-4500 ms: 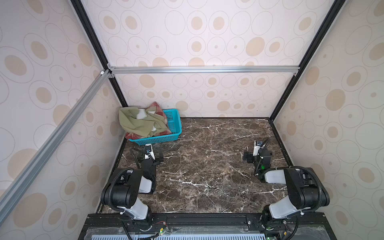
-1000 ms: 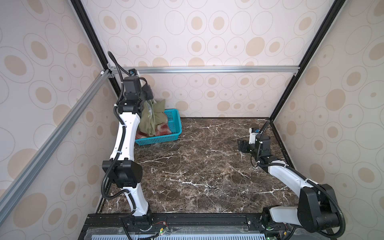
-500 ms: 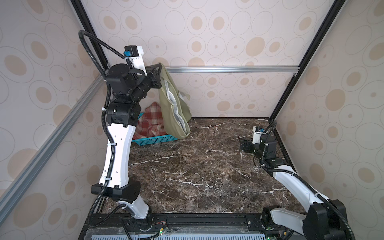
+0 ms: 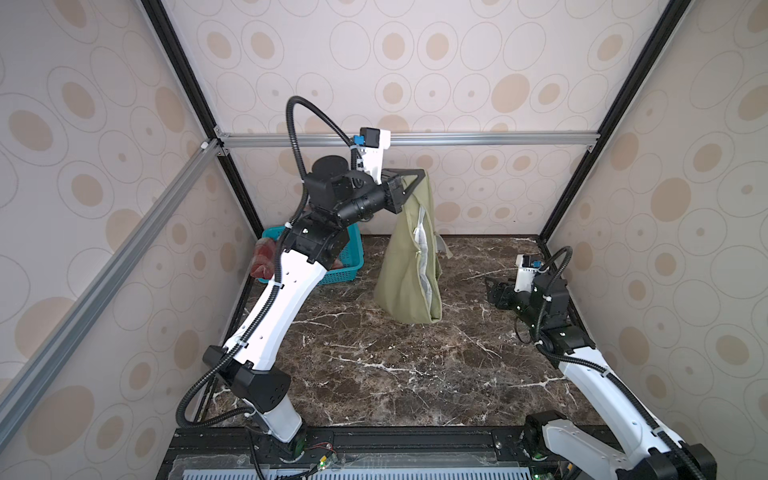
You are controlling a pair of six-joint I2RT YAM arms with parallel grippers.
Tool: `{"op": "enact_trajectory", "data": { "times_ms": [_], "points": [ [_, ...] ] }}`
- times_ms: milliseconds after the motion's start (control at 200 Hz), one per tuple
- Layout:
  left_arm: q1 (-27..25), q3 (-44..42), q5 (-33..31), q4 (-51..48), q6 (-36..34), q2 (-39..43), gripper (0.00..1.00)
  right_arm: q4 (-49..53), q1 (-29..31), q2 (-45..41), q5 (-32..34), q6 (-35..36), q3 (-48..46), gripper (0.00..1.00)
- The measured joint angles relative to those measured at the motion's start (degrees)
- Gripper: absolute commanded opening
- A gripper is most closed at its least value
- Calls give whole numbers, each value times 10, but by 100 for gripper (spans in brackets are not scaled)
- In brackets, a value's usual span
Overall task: Fold and stack the skirts
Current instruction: 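Lift the green skirt out of the basket with the left gripper, then lower the skirt with the left gripper while the right gripper grasps its edge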
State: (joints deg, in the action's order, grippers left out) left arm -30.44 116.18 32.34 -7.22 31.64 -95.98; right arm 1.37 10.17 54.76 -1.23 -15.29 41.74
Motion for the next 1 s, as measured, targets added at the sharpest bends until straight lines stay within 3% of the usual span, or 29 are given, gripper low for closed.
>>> {"op": "enact_trajectory", "data": {
  "times_ms": [145, 230, 500, 585, 635, 765, 1000],
  "points": [
    [-24, -20, 14, 69, 43, -35, 0, 22, 0, -19, 17, 1, -1, 76],
    [-29, -78, 12, 127, 65, -30, 0, 35, 0, -19, 19, 1, -1, 76],
    [-26, -487, -113, 282, 115, 110, 0, 63, 6, -1, -2, -3, -2, 73],
    [-25, -606, -162, 307, 136, 140, 19, 67, 27, 16, -3, -6, -9, 70],
    [-24, -663, -188, 315, 149, 148, 42, 72, 45, 28, 0, -7, -14, 69],
    [-24, -772, -259, 297, 159, 166, 72, 89, 101, 65, 17, -7, -15, 68],
    [-24, -782, -356, 189, 130, 250, 77, 116, 235, 119, 68, -12, -14, 68]
  ]
}}
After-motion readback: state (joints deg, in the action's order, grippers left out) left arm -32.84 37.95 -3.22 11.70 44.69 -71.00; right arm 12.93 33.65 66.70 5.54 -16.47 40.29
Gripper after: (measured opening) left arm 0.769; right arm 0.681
